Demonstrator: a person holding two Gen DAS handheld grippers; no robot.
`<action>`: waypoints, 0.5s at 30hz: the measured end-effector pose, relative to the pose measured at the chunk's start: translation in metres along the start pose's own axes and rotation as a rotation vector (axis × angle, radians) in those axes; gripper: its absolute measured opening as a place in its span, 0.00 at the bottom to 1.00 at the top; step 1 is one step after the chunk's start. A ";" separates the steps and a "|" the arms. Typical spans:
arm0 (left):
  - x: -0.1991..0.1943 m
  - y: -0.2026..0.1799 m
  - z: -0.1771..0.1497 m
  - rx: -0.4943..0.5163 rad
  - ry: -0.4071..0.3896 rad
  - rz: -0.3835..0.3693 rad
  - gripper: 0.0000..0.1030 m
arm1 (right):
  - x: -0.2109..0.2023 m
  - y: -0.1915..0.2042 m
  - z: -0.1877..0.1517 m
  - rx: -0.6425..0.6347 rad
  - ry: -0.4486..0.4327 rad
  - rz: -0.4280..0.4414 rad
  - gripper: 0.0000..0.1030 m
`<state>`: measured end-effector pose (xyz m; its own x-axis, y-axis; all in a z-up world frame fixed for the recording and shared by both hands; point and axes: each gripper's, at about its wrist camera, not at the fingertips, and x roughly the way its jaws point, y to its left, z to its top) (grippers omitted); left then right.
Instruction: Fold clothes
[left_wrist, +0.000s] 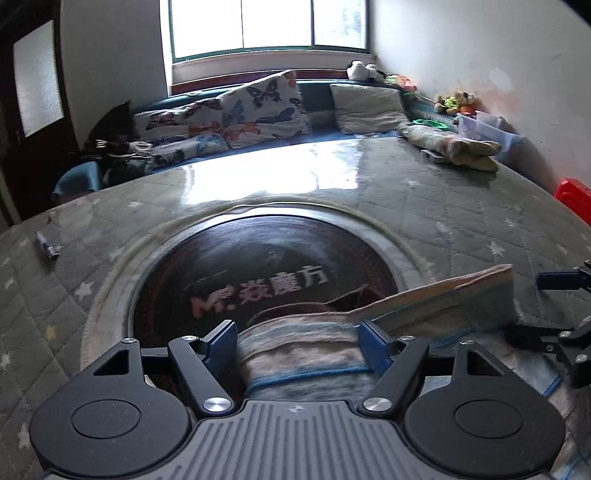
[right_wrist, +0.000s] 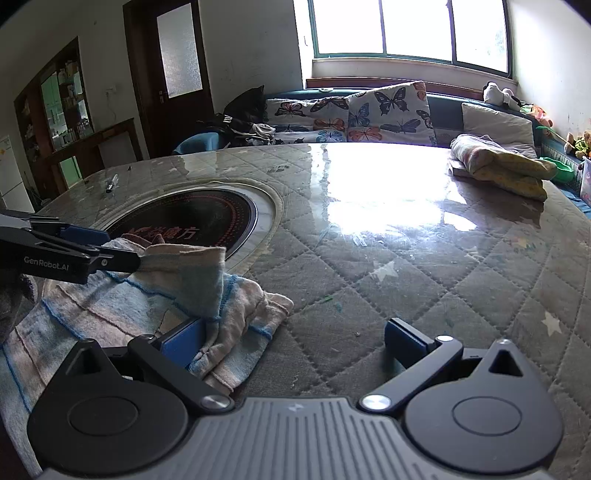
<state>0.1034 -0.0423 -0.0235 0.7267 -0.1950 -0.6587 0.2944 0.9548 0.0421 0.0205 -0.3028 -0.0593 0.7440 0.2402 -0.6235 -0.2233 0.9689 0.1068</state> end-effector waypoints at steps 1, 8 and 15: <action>-0.001 0.004 -0.001 -0.010 0.000 0.002 0.74 | 0.000 0.000 0.000 0.000 0.000 0.000 1.00; -0.006 0.025 -0.007 -0.052 0.003 0.042 0.76 | 0.000 0.000 0.000 0.000 0.000 0.000 1.00; -0.012 0.039 -0.008 -0.075 -0.019 0.105 0.79 | 0.000 0.001 0.000 0.000 0.000 -0.001 1.00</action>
<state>0.1011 -0.0005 -0.0203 0.7630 -0.0971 -0.6391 0.1697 0.9841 0.0531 0.0206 -0.3022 -0.0594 0.7445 0.2396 -0.6232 -0.2230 0.9690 0.1061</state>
